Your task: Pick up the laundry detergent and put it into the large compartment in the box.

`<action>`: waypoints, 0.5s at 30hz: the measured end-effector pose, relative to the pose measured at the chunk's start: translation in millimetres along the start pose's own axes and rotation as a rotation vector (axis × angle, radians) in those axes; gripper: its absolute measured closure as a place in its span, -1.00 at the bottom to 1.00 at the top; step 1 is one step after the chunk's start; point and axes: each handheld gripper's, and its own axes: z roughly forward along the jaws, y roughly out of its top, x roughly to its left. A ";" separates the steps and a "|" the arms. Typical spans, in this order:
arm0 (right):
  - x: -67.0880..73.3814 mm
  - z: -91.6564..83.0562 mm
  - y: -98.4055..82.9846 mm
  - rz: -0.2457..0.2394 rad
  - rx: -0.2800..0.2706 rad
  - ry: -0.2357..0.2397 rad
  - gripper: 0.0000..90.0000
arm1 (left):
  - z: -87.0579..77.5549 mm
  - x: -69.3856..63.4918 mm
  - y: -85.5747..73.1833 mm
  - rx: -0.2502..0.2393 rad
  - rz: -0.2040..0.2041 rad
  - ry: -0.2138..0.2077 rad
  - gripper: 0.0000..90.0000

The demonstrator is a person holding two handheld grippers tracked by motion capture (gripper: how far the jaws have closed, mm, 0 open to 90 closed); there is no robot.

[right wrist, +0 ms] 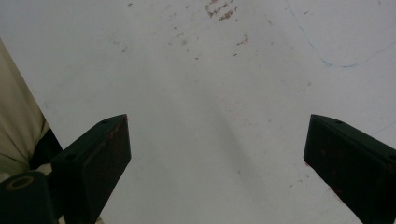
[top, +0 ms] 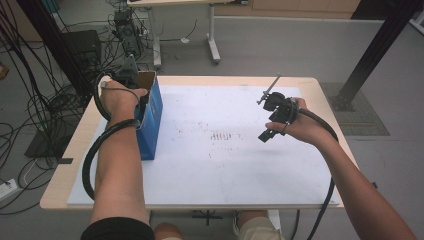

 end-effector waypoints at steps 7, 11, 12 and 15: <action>0.0 -0.2 -0.2 0.003 -0.001 0.000 -0.83 | 0.0 0.1 0.0 0.000 0.002 0.000 -0.21; 0.4 -0.5 0.0 0.004 -0.001 0.000 -0.83 | -0.1 -0.3 0.4 0.001 0.002 0.000 -0.21; 0.4 -0.3 0.0 0.004 -0.001 0.000 -0.83 | 0.0 -0.1 0.2 0.000 0.001 0.000 -0.21; 0.1 0.1 0.1 0.003 -0.001 0.003 -0.83 | 0.0 0.2 0.1 0.000 0.001 -0.001 -0.21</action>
